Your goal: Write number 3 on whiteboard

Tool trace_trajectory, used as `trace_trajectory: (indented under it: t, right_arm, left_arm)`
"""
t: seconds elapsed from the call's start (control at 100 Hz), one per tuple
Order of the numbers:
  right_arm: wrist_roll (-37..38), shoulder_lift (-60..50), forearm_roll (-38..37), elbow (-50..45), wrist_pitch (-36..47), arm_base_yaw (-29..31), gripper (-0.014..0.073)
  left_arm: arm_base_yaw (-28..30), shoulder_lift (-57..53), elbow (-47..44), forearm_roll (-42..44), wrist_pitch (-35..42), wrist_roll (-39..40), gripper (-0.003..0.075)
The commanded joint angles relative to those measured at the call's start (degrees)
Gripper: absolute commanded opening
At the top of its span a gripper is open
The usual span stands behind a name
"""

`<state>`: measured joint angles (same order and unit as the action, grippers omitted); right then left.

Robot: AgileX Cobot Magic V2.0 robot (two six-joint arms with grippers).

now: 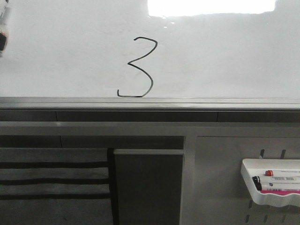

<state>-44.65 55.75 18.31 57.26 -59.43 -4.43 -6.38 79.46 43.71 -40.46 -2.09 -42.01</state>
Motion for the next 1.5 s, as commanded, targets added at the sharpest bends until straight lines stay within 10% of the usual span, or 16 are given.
trace_trajectory:
  t: [0.0,0.3,0.51,0.87,1.2,1.38,1.49]
  right_arm:
    - [0.0,-0.5,1.3,1.4,2.6,0.5,0.0334]
    - [6.2,-0.5,1.4,1.6,2.6,0.5,0.0334]
    - [19.2,-1.5,0.5,2.1,2.6,0.5,0.0333]
    - [34.5,-10.8,-1.3,-5.9,17.2,0.5,0.0220]
    - [32.2,-23.1,-2.7,-20.2,37.3,0.5,-0.0069]
    - [32.0,-25.4,-2.7,-24.9,45.7,0.5,-0.0069]
    - [32.0,-25.1,-2.7,-25.6,44.9,0.5,-0.0069]
  left_arm:
    - [0.2,-1.5,1.5,-0.7,3.0,0.4,-0.0015]
    - [0.2,-3.8,1.5,0.7,2.1,0.1,0.0379]
    - [2.0,-12.2,1.5,4.8,-8.8,0.1,0.0410]
    - [10.1,-24.1,8.3,35.4,-39.4,28.5,0.0408]
    - [10.1,-40.8,-7.4,29.1,-14.9,28.7,0.0269]
    - [10.1,-47.8,-15.8,29.0,-0.1,28.7,-0.0010]
    - [10.1,-49.4,-18.4,26.2,2.1,28.7,-0.0020]
